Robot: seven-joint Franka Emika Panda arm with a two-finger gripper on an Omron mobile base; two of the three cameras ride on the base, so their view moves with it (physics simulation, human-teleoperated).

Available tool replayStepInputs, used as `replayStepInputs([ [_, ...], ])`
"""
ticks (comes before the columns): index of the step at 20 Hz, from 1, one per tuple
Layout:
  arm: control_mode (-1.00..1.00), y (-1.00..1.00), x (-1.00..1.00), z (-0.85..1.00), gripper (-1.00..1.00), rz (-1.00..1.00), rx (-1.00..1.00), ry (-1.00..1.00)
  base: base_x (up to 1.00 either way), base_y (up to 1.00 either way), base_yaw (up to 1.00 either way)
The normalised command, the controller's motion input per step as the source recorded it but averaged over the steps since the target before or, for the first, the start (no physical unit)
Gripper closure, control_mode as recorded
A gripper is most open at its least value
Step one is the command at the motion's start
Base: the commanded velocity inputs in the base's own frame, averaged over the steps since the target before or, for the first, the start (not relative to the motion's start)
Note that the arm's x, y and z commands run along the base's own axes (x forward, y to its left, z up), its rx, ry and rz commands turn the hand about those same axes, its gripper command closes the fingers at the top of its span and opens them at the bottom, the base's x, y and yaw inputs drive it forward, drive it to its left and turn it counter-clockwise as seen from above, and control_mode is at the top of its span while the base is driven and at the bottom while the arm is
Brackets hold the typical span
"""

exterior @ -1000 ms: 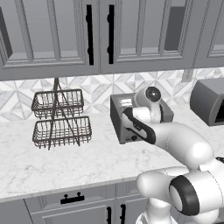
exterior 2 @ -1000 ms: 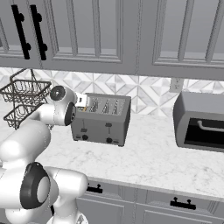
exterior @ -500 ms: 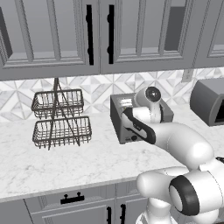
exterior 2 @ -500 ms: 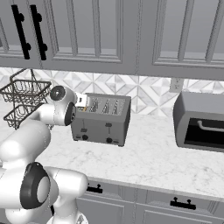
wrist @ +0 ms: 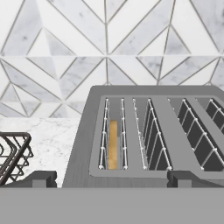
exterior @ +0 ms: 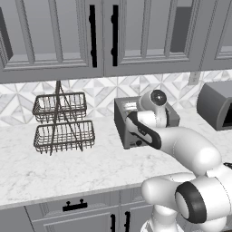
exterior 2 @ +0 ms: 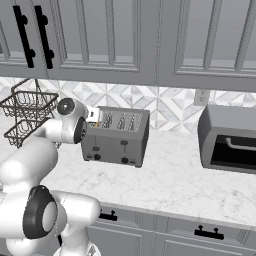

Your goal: Start the toaster. Once the lever pops up, take the bread to the plate on the dining counter.

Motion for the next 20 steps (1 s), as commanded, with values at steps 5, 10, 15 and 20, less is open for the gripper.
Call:
replayStepInputs([
  [5,-1.0,0.0,0.0,0.0,-1.0,0.0,0.0,0.0,0.0,0.0,0.0],
  [10,-1.0,0.0,0.0,0.0,-1.0,0.0,0.0,0.0,0.0,0.0,0.0],
  [15,-1.0,0.0,0.0,0.0,-1.0,0.0,0.0,0.0,0.0,0.0,0.0],
  [20,-1.0,0.0,0.0,0.0,-1.0,0.0,0.0,0.0,0.0,0.0,0.0],
])
